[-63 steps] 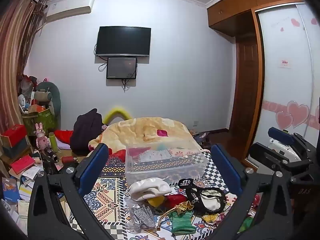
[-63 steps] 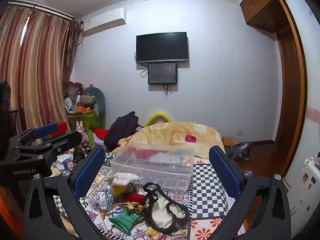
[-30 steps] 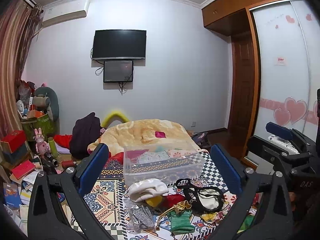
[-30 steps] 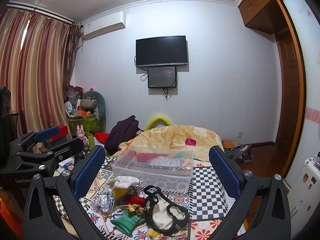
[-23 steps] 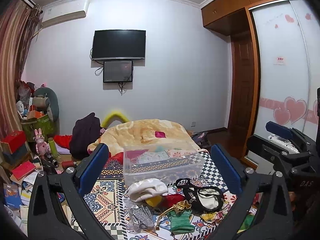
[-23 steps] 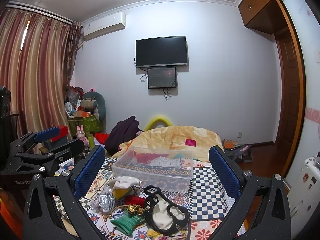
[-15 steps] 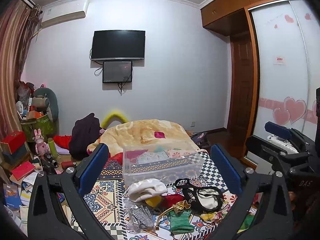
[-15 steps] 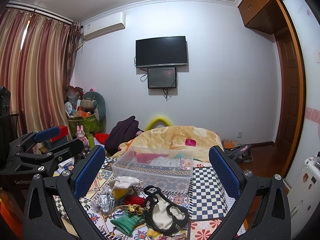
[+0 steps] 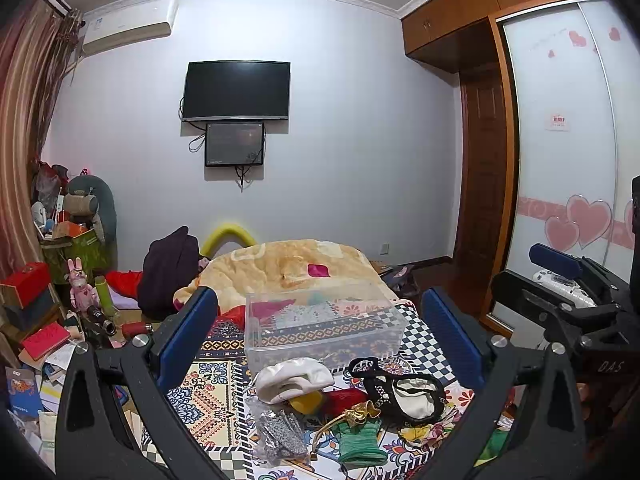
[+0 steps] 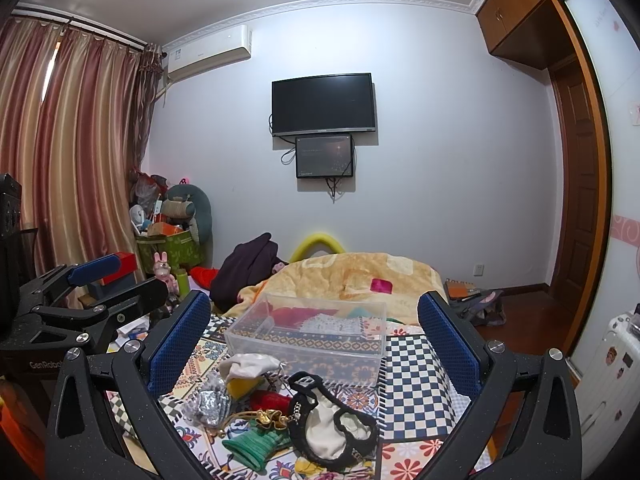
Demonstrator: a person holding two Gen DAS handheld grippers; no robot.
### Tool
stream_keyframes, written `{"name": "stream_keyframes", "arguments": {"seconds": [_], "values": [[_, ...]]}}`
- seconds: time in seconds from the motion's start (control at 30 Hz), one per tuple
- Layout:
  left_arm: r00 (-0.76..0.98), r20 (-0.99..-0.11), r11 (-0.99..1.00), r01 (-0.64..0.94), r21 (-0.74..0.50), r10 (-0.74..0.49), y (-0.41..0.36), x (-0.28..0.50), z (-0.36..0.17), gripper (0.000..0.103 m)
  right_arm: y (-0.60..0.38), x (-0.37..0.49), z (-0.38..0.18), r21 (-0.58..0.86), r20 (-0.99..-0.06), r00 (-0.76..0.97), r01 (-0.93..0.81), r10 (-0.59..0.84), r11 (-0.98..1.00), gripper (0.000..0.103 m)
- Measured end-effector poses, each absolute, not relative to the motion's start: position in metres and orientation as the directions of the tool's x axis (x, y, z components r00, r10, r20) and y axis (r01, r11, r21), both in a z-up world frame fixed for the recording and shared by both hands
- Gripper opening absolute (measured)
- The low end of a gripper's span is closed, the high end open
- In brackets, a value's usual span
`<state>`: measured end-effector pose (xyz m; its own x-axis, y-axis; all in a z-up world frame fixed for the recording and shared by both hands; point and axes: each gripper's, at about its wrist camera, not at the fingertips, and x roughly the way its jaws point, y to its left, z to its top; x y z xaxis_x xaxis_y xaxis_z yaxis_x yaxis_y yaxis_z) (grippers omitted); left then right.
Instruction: Organize soft objects
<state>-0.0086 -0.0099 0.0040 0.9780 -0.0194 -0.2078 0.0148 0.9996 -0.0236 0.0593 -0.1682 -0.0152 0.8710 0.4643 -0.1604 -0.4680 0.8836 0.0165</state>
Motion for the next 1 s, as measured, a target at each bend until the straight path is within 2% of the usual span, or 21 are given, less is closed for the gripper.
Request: {"name": "stream_keyframes", "arguments": {"seconds": [0.67, 0.87, 1.0], "values": [[0.974, -0.227, 0.999, 0.019, -0.026, -0.025, -0.011, -0.003, 0.003, 0.103, -0.165, 0.064, -0.018, 0.020, -0.180, 0.867, -0.469, 0.464, 0.883, 0.103], [0.958, -0.287, 0.999, 0.017, -0.033, -0.026, -0.005, 0.011, -0.013, 0.103, -0.165, 0.077, -0.032, 0.043, -0.230, 0.852, -0.473, 0.469, 0.880, 0.103], [0.931, -0.363, 0.999, 0.009, -0.045, -0.024, 0.003, 0.027, -0.031, 0.103, -0.166, 0.093, -0.049, 0.060, -0.297, 0.834, -0.471, 0.466, 0.880, 0.103]]}}
